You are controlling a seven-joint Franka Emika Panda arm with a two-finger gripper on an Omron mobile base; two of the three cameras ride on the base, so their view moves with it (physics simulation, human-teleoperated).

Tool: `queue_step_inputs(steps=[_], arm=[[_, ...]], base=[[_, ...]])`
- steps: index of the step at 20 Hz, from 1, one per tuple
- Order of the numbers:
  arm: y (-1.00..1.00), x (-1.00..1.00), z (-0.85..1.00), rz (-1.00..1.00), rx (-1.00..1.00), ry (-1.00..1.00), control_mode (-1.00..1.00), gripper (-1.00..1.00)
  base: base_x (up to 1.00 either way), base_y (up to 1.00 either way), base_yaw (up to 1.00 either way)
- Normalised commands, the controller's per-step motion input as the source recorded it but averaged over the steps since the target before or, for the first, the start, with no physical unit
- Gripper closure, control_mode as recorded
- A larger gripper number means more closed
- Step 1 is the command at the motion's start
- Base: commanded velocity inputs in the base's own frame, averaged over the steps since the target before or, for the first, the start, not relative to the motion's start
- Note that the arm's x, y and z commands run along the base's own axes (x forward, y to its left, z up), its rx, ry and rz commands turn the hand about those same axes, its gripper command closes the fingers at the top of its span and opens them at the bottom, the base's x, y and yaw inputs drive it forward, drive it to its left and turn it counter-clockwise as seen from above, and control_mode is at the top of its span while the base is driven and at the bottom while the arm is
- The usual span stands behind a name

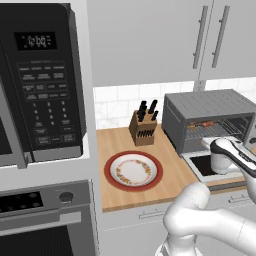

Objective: Pick up the kebab skewer and baguette bread, and place them inside the toaster oven. Close the toaster oven door and start by setting the timer.

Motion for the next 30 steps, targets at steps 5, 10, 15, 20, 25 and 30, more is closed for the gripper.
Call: queue_step_inputs(steps=[5, 10, 15, 20, 25, 30], arm=[[0.00, 0.01, 0.00, 0.00, 0.00, 0.00, -1.00, -1.00], [-0.01, -0.33, 0.00, 0.00, 0.00, 0.00, -1.00, -1.00], [-0.25, -0.73, 0.10, 0.02, 0.00, 0.00, -1.00, -1.00], [-0.49, -0.71, 0.26, 0.05, 0.00, 0.02, -1.00, -1.00], [-0.70, -0.79, 0.14, 0.14, 0.00, 0.02, -1.00, -1.00], [-0.71, -0.83, 0.00, 0.19, 0.00, 0.01, -1.00, -1.00]], base=[[0.00, 0.00, 0.00], [0.00, 0.00, 0.00], [0.00, 0.00, 0.00], [0.00, 0.00, 0.00], [0.00, 0.00, 0.00], [0.00, 0.00, 0.00]])
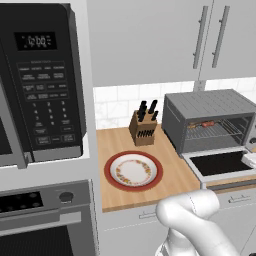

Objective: Pick up the kebab skewer and baguette bread, and place them inside the toaster oven. Close the toaster oven door and start by setting the timer.

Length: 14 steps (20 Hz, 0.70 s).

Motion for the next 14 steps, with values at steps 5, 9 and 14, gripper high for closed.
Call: queue_step_inputs(steps=[5, 9, 14], arm=[[-0.41, -0.70, -0.08, 0.16, -0.01, 0.02, -1.00, -1.00], [-0.03, -0.36, -0.38, 0.03, -0.02, 0.00, -1.00, -1.00], [0.03, -0.22, -0.44, 0.00, -0.05, 0.00, -1.00, -1.00]], base=[[0.00, 0.00, 0.00], [0.00, 0.00, 0.00], [0.00, 0.00, 0.00]])
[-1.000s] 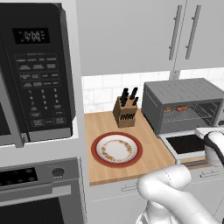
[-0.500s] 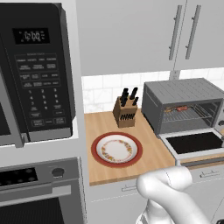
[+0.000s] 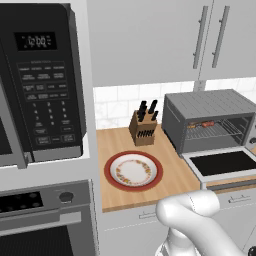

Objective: Pick up the kebab skewer and baguette bread, and place them inside the toaster oven. Close the toaster oven door and start by setting the timer.

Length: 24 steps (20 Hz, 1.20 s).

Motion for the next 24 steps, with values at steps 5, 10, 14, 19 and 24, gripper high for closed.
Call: queue_step_inputs(steps=[5, 10, 14, 19, 24], arm=[[0.11, -0.16, -0.47, 0.00, -0.05, 0.00, -1.00, -1.00], [0.09, -0.13, -0.49, 0.00, -0.02, 0.00, -1.00, -1.00], [0.09, 0.00, -0.30, 0.00, -0.02, 0.00, -1.00, -1.00], [0.14, 0.00, -0.18, 0.00, 0.00, 0.00, -1.00, -1.00], [0.12, 0.00, -0.15, 0.00, 0.00, 0.00, -1.00, -1.00]], base=[[0.00, 0.00, 0.00], [0.00, 0.00, 0.00], [0.00, 0.00, 0.00], [0.00, 0.00, 0.00], [0.00, 0.00, 0.00]])
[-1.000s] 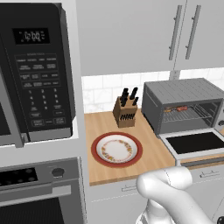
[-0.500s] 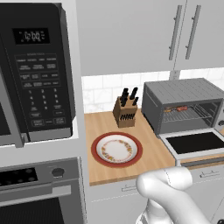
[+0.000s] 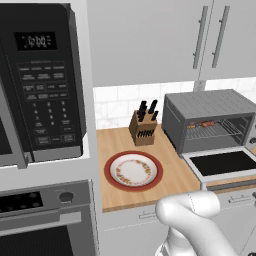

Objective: Pick up the kebab skewer and baguette bread, and place them inside the toaster oven. Close the toaster oven door and start by setting the timer.

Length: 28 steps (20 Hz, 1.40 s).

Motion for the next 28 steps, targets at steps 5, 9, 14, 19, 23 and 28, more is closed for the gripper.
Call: queue_step_inputs(steps=[5, 9, 14, 19, 23, 28], arm=[[0.01, 0.08, -0.02, -0.01, 0.00, 0.00, -1.00, -1.00], [0.00, 0.26, 0.00, -0.04, 0.00, 0.00, -1.00, -1.00], [0.00, 0.22, 0.00, -0.05, 0.00, 0.00, -1.00, -1.00], [0.00, 0.28, 0.00, -0.08, 0.00, 0.00, -1.00, -1.00], [0.05, 0.03, 0.02, -0.07, 0.00, 0.00, -1.00, -1.00], [0.08, 0.00, 0.05, -0.05, 0.00, 0.00, -1.00, -1.00]], base=[[0.00, 0.00, 0.00], [0.00, 0.00, 0.00], [0.00, 0.00, 0.00], [0.00, 0.00, 0.00], [0.00, 0.00, 0.00], [0.00, 0.00, 0.00]])
